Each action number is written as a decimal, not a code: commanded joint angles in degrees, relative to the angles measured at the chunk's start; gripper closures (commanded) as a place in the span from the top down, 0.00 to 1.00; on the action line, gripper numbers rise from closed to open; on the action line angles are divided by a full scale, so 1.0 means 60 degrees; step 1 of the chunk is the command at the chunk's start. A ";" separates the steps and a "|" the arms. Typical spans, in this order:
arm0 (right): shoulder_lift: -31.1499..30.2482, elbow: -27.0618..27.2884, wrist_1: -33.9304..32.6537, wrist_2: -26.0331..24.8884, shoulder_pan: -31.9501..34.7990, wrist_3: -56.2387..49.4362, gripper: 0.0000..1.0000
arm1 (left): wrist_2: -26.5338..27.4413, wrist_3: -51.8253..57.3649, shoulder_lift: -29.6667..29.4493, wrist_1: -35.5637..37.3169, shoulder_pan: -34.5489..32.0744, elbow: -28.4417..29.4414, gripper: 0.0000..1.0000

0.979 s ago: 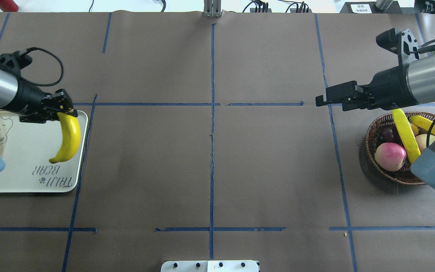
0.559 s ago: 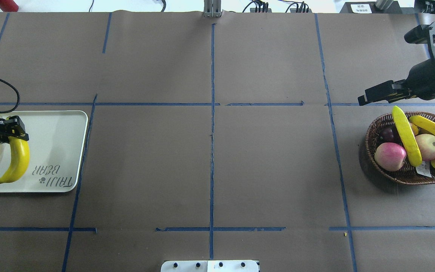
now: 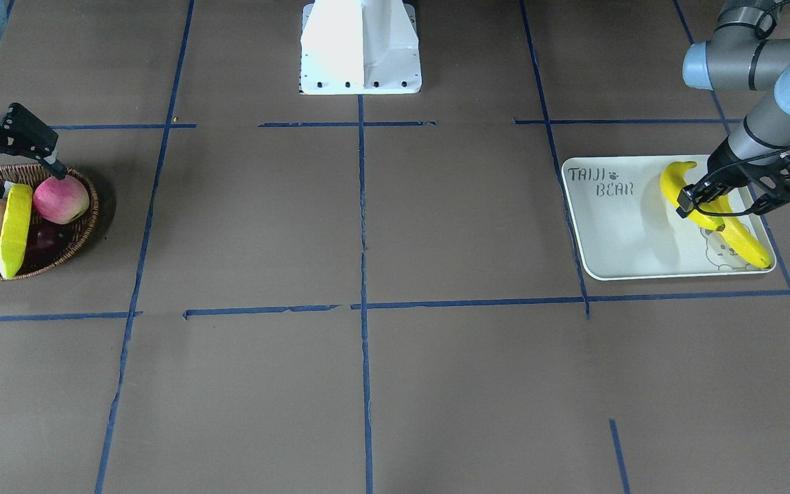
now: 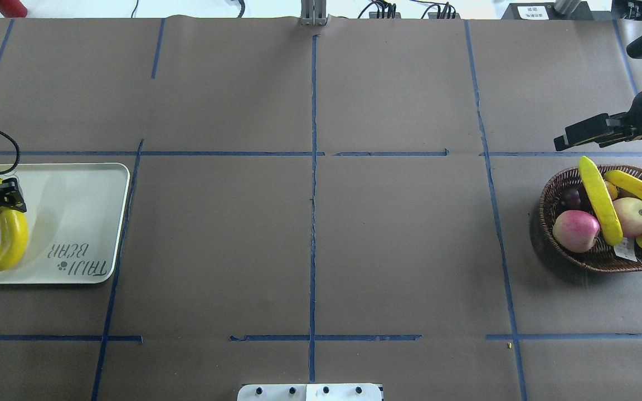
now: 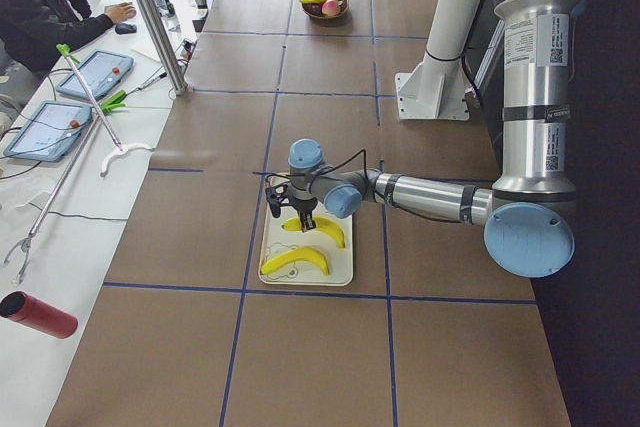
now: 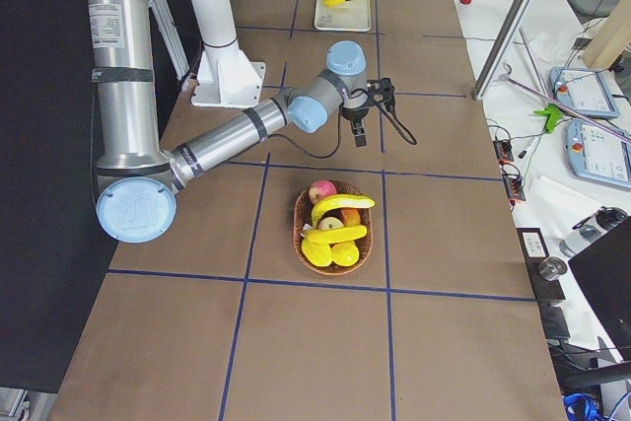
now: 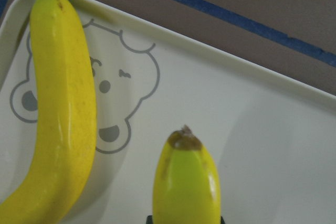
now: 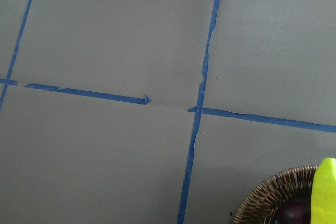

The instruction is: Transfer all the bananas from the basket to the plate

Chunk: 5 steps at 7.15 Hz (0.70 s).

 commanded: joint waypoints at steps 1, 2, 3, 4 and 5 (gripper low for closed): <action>-0.0044 0.0007 0.0007 0.0012 0.0010 -0.0017 1.00 | 0.0058 0.0673 -0.0087 0.0307 -0.0046 0.0068 0.00; -0.0044 0.0007 0.0007 0.0012 0.0024 -0.0017 1.00 | 0.0087 0.0644 -0.0132 0.0294 -0.0046 0.0068 0.35; -0.0044 -0.0008 -0.0008 0.0012 0.0068 -0.0017 1.00 | 0.0189 0.0600 -0.0190 0.0279 -0.0060 0.0112 0.99; -0.0044 -0.0008 -0.0008 0.0012 0.0068 -0.0017 1.00 | 0.0262 0.0571 -0.0191 0.0236 -0.0075 0.0112 0.99; -0.0044 -0.0037 -0.0008 0.0012 0.0068 -0.0017 1.00 | 0.0538 0.0440 -0.0176 0.0192 -0.0090 0.0098 0.99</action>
